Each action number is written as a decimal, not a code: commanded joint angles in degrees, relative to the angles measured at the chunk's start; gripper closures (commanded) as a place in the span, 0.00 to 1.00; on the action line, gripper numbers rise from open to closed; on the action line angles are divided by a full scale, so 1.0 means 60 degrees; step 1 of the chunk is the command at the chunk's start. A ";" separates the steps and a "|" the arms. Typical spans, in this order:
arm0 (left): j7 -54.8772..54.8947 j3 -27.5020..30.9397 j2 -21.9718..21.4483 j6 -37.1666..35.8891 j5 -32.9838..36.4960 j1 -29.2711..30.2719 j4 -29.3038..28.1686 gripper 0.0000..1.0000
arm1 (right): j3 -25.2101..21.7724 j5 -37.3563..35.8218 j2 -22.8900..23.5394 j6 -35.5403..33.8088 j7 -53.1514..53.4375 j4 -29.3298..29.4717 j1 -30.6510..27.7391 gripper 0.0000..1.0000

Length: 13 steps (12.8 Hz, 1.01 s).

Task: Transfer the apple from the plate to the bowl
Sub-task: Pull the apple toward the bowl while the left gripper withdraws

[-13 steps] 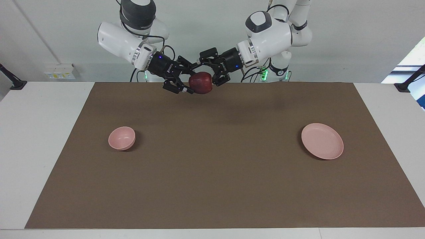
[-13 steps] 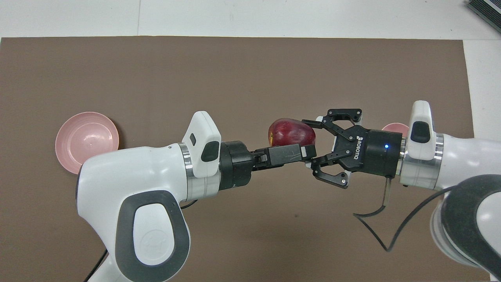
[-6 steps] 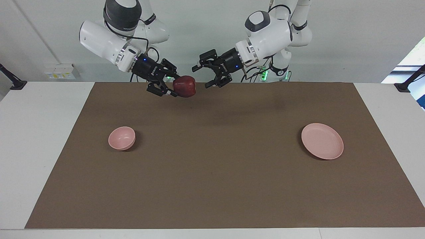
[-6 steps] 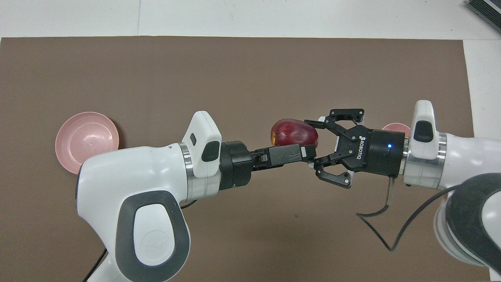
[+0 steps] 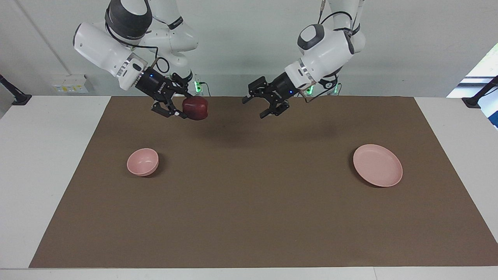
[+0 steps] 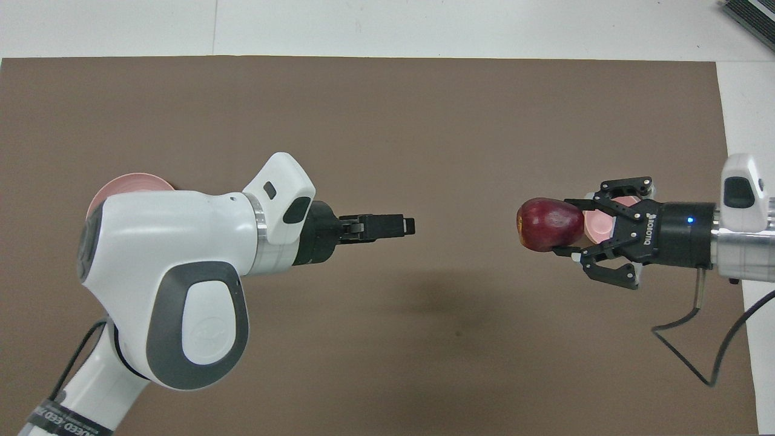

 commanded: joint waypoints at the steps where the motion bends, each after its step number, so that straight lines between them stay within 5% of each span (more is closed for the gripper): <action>1: -0.0160 -0.0034 -0.0079 -0.1125 0.2163 0.0747 0.0045 0.00 | 0.0097 -0.1177 -0.0031 -0.0222 0.0819 0.0086 -0.0594 0.76; 9: -0.0146 0.0024 -0.0094 -0.2197 0.6463 0.2403 0.0177 0.00 | 0.0111 -0.5307 0.0349 -0.0251 0.2869 0.0451 -0.1285 0.77; 13: -0.0073 0.3208 -0.0094 -0.3278 0.7356 0.0419 0.1243 0.00 | 0.0111 -0.7138 0.1198 -0.0295 0.3090 0.1037 -0.1299 0.78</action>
